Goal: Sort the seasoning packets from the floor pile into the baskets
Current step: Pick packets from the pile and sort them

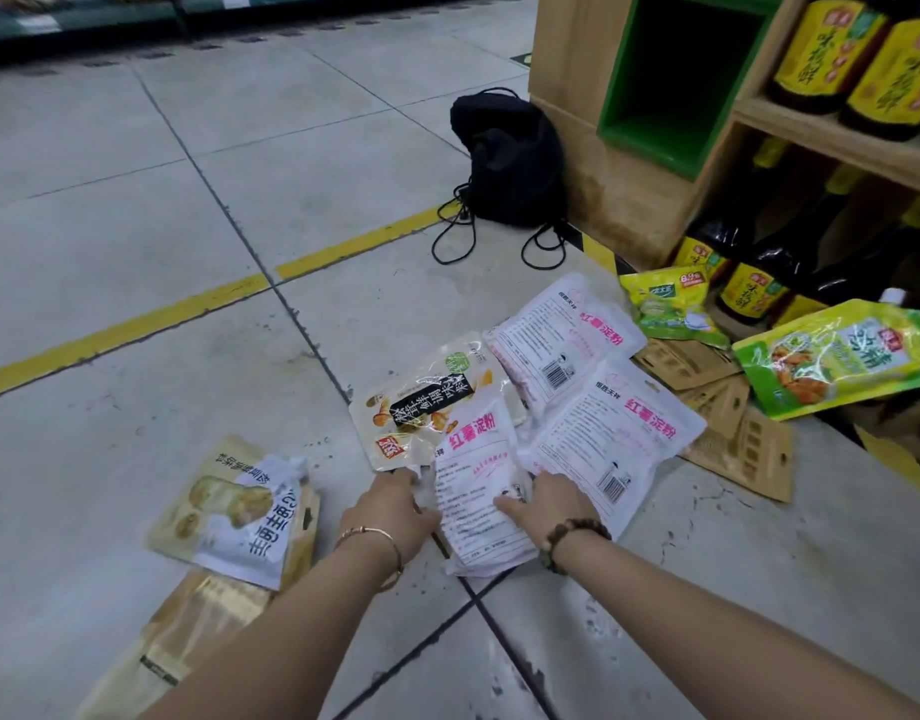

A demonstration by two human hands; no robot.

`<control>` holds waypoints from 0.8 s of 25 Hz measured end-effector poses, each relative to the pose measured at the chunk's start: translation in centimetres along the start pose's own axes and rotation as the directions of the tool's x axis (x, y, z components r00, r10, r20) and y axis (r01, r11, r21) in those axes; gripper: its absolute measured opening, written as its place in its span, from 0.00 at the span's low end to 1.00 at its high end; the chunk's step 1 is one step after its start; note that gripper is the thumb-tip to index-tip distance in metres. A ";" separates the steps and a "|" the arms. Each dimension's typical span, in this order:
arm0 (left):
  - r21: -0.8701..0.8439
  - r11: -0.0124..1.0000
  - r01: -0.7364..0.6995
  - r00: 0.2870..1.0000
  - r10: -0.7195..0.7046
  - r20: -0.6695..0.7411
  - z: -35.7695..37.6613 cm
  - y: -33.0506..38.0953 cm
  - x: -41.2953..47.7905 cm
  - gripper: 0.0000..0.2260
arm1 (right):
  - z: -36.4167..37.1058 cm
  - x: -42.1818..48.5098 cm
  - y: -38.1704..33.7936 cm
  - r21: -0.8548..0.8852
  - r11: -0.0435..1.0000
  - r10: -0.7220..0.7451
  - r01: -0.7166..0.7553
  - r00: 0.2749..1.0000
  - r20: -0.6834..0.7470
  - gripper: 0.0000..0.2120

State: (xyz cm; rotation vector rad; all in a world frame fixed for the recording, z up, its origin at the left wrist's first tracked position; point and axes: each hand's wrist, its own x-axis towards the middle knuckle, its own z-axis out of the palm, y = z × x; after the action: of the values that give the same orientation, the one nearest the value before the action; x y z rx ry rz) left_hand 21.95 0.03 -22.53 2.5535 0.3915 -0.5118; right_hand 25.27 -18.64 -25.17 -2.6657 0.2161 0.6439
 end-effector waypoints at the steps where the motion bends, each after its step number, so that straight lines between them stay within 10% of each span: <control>1: 0.002 1.000 0.003 1.000 -0.003 0.009 0.0 0.0 0.1 0.25 | 0.1 0.1 0.0 0.004 1.000 0.018 -0.018 0.999 0.033 0.32; 6: 0.053 0.998 0.016 0.993 -0.022 0.114 0.2 0.0 -0.2 0.24 | -0.1 0.1 -2.1 0.014 0.994 0.106 -0.109 0.986 0.130 0.30; 9: -0.019 0.998 0.057 0.987 -0.054 0.148 -0.4 0.1 -0.3 0.23 | 0.5 -0.3 -2.5 0.253 0.963 0.053 -0.091 0.987 0.154 0.10; 13: -0.209 0.961 0.184 0.977 -0.155 0.146 -1.3 0.0 -0.8 0.22 | 1.1 -1.8 -1.4 0.508 0.861 -0.106 0.016 0.983 0.149 0.13; 20: -0.666 0.644 0.376 0.923 -0.195 0.333 -2.8 1.1 -1.7 0.30 | 0.2 -3.5 0.1 0.839 0.544 -0.170 0.000 0.979 0.110 0.07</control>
State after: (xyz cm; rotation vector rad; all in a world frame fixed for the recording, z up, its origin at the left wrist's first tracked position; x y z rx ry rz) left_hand 21.59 0.32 -19.05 1.6391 0.7547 -0.6123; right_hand 22.12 -18.43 -23.72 -1.6465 0.2573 0.5471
